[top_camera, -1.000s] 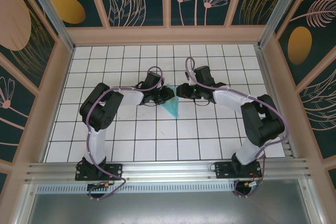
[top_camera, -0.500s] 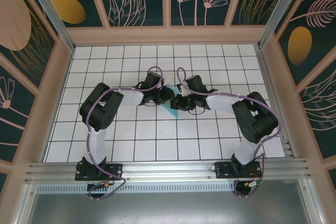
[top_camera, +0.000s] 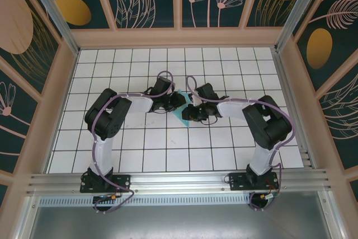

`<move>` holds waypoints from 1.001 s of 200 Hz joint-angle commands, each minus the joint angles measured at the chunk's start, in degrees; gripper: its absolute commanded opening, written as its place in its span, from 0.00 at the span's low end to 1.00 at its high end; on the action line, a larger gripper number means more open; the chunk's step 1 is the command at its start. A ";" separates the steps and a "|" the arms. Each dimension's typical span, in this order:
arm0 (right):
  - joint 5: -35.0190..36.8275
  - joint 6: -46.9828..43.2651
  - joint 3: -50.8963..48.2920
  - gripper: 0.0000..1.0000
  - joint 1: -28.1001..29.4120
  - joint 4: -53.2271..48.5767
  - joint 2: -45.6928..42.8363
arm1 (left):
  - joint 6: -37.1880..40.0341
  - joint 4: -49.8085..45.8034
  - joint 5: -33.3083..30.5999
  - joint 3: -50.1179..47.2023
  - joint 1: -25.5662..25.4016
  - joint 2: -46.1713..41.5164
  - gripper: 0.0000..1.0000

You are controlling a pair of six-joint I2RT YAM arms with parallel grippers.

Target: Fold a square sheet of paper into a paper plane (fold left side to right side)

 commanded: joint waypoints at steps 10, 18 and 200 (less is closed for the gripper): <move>1.76 -0.95 -0.29 0.22 0.61 -3.09 1.33 | 1.62 -3.61 -2.54 -1.77 -0.14 2.08 0.24; 2.20 -1.20 -0.09 0.22 0.75 -3.65 1.50 | 1.61 -3.62 -2.54 -1.78 -0.21 2.08 0.24; 9.29 -4.60 -2.31 0.14 3.09 -13.41 -1.88 | 2.06 -4.49 -3.52 -1.43 -0.13 2.39 0.23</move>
